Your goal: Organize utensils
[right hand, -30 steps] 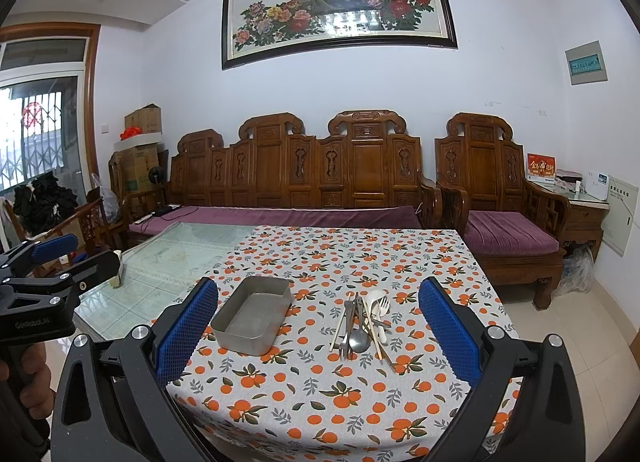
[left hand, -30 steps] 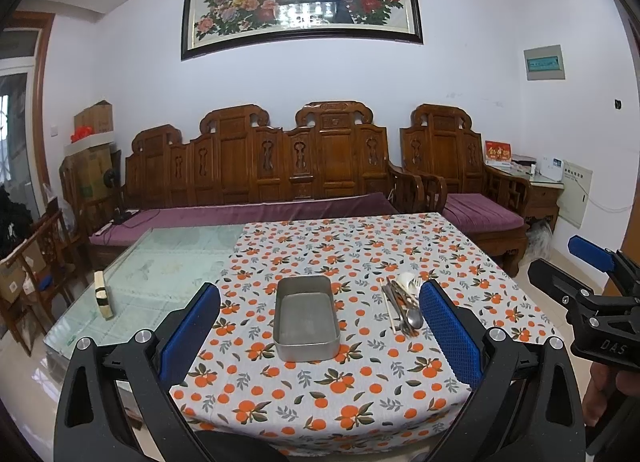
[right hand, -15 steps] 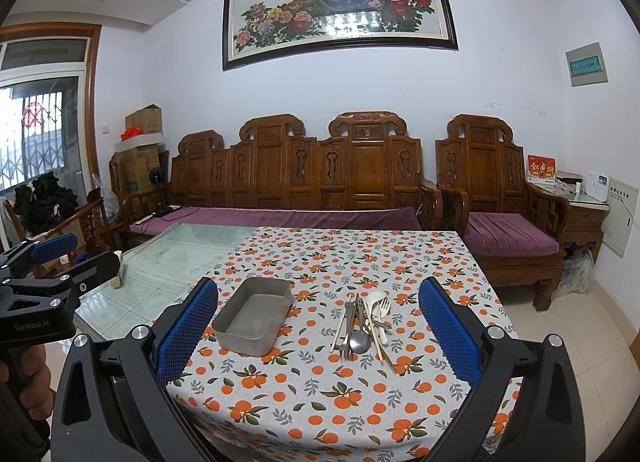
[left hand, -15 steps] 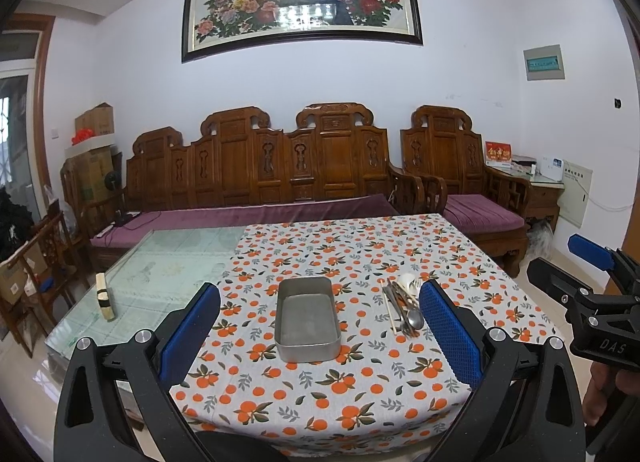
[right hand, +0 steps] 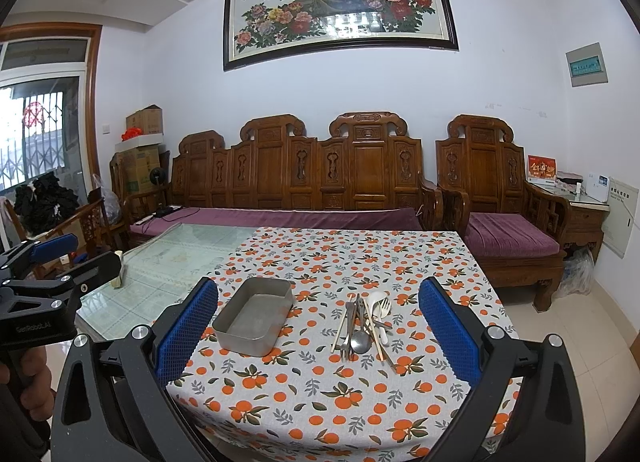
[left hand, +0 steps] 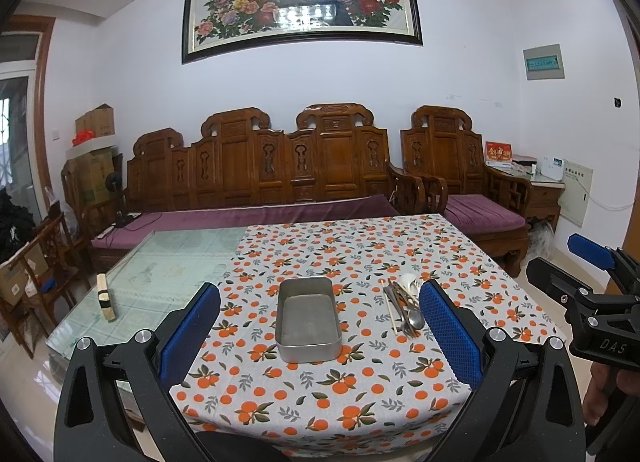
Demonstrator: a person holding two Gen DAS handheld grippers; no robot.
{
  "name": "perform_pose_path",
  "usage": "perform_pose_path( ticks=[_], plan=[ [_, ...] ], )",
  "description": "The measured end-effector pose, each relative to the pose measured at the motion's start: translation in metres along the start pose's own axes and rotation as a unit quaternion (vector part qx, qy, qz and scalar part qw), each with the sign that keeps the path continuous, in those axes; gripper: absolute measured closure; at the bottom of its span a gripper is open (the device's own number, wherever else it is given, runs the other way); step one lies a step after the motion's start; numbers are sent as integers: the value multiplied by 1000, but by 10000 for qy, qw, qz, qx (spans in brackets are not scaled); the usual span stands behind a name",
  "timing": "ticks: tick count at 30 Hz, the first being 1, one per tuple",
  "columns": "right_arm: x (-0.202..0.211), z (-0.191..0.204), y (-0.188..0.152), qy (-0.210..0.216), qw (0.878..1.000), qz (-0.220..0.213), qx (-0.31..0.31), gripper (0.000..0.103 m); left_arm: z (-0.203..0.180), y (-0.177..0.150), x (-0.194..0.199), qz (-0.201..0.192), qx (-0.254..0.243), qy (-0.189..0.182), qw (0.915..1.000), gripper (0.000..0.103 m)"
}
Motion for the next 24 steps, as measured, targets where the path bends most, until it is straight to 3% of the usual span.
perform_pose_path(
  ticks=[24],
  plan=[
    [1,2,5,-7,10000,4,7,3,-1,-5,-3,37,-38,-29,10000,6]
  ],
)
Point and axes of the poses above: each gripper's, at about its wrist camera, not at the fingertips, and x roughly against the way its jaws point, z to its left, y to its top, the point moved 7 cm from there along -x, roughly the way its jaws point, and after that the axes turned 10 degrees about z, right-handed, at the moved point
